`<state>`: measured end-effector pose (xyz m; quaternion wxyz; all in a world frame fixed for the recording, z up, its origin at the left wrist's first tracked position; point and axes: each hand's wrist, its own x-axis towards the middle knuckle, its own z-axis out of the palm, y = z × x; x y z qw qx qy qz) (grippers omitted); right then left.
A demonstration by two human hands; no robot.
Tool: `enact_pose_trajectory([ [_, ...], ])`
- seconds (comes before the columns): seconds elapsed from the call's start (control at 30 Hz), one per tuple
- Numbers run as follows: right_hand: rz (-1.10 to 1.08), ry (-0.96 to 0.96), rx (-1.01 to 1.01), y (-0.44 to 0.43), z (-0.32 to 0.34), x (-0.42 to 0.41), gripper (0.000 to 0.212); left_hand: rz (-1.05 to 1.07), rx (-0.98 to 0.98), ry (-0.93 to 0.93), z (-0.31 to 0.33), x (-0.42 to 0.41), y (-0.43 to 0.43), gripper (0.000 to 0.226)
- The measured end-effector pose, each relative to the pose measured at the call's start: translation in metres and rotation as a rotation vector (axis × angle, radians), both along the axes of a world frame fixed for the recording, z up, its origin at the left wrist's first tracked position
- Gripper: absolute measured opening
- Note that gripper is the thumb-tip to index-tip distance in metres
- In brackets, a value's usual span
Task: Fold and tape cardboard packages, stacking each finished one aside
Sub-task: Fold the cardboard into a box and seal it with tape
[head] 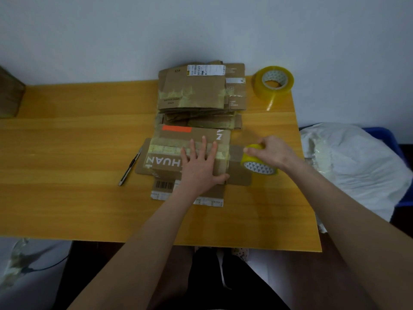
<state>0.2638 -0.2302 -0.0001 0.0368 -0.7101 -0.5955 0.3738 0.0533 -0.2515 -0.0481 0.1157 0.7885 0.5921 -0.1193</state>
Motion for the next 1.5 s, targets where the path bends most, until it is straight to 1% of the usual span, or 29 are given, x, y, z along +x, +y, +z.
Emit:
enact_pose_trajectory([
  [0.13,0.022,-0.028,-0.022,0.003,-0.008,-0.016,0.064,-0.028,0.083,-0.006,-0.001,-0.011,-0.001,0.078],
  [0.23,0.0,-0.048,-0.05,0.007,-0.016,-0.026,0.06,-0.016,0.064,0.012,-0.001,-0.019,0.003,0.077],
  [0.37,-0.074,-0.078,-0.07,0.005,-0.023,-0.039,0.061,-0.019,0.054,0.039,0.0,-0.02,0.004,0.077],
  [0.57,-0.178,-0.053,-0.012,0.009,-0.024,-0.075,0.05,0.031,0.056,0.023,0.005,-0.017,0.011,0.076],
  [0.67,-0.223,-0.096,-0.004,0.011,-0.022,-0.09,0.044,0.047,0.067,-0.029,0.006,-0.022,0.012,0.078],
  [0.77,-0.248,-0.178,0.011,0.016,-0.021,-0.097,0.044,0.063,0.078,-0.094,0.008,-0.03,0.014,0.08],
  [0.9,-0.249,-0.273,0.037,0.022,-0.018,-0.107,0.045,0.085,0.109,-0.259,0.011,-0.04,0.018,0.059],
  [0.97,-0.238,-0.294,0.029,0.024,-0.015,-0.11,0.045,0.093,0.128,-0.388,0.011,-0.05,0.019,0.048],
  [1.0,-0.233,-0.298,0.026,0.025,-0.015,-0.11,0.045,0.118,0.167,-0.465,0.013,-0.059,0.019,0.04],
  [1.07,-0.221,-0.305,0.024,0.028,-0.013,-0.112,0.046,0.247,0.31,-0.567,0.016,-0.084,0.022,0.026],
  [1.1,-0.217,-0.311,0.023,0.028,-0.012,-0.11,0.047,0.354,0.365,-0.585,0.019,-0.095,0.024,0.021],
  [1.17,-0.211,-0.324,0.015,0.031,-0.013,-0.114,0.048,0.607,0.382,-0.576,0.021,-0.128,0.03,0.019],
  [1.2,-0.21,-0.329,0.009,0.032,-0.014,-0.116,0.049,0.715,0.369,-0.548,0.019,-0.145,0.032,0.019],
  [1.27,-0.215,-0.333,0.005,0.034,-0.014,-0.122,0.049,0.828,0.326,-0.475,0.007,-0.177,0.035,0.021],
  [1.4,-0.208,-0.325,-0.004,0.039,-0.016,-0.13,0.047,0.92,0.133,-0.33,-0.02,-0.212,0.043,0.031],
  [1.5,-0.219,-0.304,-0.02,0.041,-0.015,-0.131,0.05,0.921,0.02,-0.279,-0.035,-0.225,0.054,0.033],
])
